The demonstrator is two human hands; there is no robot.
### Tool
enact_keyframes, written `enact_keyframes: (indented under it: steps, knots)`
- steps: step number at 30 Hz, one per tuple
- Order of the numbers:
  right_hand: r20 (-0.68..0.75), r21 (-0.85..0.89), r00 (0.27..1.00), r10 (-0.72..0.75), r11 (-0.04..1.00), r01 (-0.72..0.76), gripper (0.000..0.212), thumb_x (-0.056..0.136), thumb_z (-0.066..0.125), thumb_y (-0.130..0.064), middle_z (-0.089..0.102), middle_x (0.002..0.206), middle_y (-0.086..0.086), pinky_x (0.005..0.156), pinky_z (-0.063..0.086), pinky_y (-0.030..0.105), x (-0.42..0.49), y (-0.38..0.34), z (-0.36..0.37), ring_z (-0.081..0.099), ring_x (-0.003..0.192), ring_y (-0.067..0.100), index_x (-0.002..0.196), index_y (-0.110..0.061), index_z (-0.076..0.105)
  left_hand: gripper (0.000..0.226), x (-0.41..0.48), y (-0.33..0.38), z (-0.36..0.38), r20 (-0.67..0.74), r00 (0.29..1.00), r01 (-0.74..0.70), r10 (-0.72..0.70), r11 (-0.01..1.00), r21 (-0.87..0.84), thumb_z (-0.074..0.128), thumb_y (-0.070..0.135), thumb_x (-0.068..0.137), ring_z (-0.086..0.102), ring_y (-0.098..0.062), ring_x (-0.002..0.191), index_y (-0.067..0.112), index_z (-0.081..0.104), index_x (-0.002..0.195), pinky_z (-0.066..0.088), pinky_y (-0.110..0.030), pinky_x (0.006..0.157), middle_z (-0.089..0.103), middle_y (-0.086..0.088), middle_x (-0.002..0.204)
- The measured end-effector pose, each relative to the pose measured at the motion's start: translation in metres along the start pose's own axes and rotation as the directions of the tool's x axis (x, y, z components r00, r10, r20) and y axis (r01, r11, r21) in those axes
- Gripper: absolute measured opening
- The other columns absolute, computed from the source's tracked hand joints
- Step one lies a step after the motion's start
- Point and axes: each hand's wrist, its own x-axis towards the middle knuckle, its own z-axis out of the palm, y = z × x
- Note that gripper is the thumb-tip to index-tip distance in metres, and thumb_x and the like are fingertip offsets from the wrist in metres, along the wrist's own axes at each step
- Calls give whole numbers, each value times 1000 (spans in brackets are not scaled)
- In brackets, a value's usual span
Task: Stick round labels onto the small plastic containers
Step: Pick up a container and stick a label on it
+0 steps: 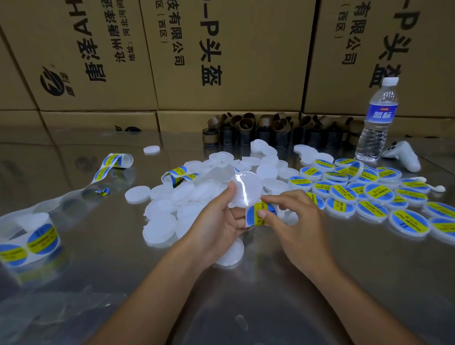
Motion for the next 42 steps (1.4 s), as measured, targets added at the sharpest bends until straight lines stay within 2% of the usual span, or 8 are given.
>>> enact_keyframes:
  steps: [6, 9, 12, 16, 24, 31, 38, 42]
  knots:
    - [-19, -181, 985, -172, 969, 166, 8, 72, 72, -23, 56, 87, -15, 78, 36, 14, 1, -1, 0, 51, 87, 11, 79, -23, 74, 47, -1, 1, 1, 13, 1000, -6, 6, 1000, -11, 34, 46, 96, 70, -30, 92, 15, 52, 128, 56, -35, 84, 70, -11, 112]
    - [2, -173, 986, -165, 971, 163, 14, 72, 74, -25, 59, 88, -18, 80, 39, 23, 1, -1, -1, 56, 88, 16, 87, -23, 73, 50, -1, 1, 1, 21, 1000, 3, -3, 1000, -3, 35, 46, 96, 71, -30, 88, 16, 49, 133, 53, -36, 89, 69, -7, 116]
    - [19, -181, 989, -144, 973, 145, 25, 73, 77, -21, 57, 90, -19, 82, 36, 16, 1, 2, -1, 54, 91, 15, 98, -23, 72, 48, -1, 2, -1, 23, 1000, 3, -3, 1000, -20, 34, 46, 97, 70, -31, 86, 16, 48, 133, 53, -39, 90, 69, -8, 115]
    - [15, -173, 991, -130, 976, 131, 22, 74, 74, -28, 57, 88, -21, 83, 31, 6, 1, 3, 1, 48, 91, 5, 96, -22, 73, 49, -2, 2, 0, 34, 999, 6, -5, 999, -41, 39, 47, 93, 70, -32, 87, 17, 49, 130, 54, -39, 89, 67, -8, 120]
    - [2, -123, 996, -92, 988, 91, 20, 76, 74, -19, 56, 83, -29, 81, 30, 1, 1, 4, 3, 44, 89, -9, 95, -23, 72, 50, -2, 3, 0, 58, 998, 4, -1, 999, -52, 40, 48, 90, 70, -33, 91, 18, 48, 129, 54, -38, 89, 68, -8, 116]
    - [-56, -109, 993, -106, 989, 99, 21, 71, 77, -22, 58, 79, -27, 80, 42, 30, 1, -1, 2, 52, 86, -1, 89, -30, 72, 49, -2, 4, 2, 33, 999, -5, 7, 998, -62, 35, 43, 97, 67, -33, 100, 14, 49, 133, 56, -36, 84, 64, -6, 124]
    - [-96, -219, 967, -237, 952, 211, 12, 71, 73, -26, 72, 83, -12, 99, 27, 32, -1, -2, 1, 59, 81, 1, 82, -20, 75, 37, -2, 5, 2, -17, 999, 32, -35, 988, -153, 39, 36, 98, 71, -31, 83, 12, 58, 119, 56, -38, 78, 69, -2, 116]
    - [-106, -239, 951, -290, 936, 259, 11, 73, 74, -22, 73, 82, -9, 104, 28, 40, -2, -3, 0, 61, 78, 4, 81, -15, 75, 34, -3, 6, 3, -47, 997, 47, -57, 979, -200, 43, 32, 97, 71, -31, 82, 9, 61, 114, 48, -45, 94, 71, -4, 108]
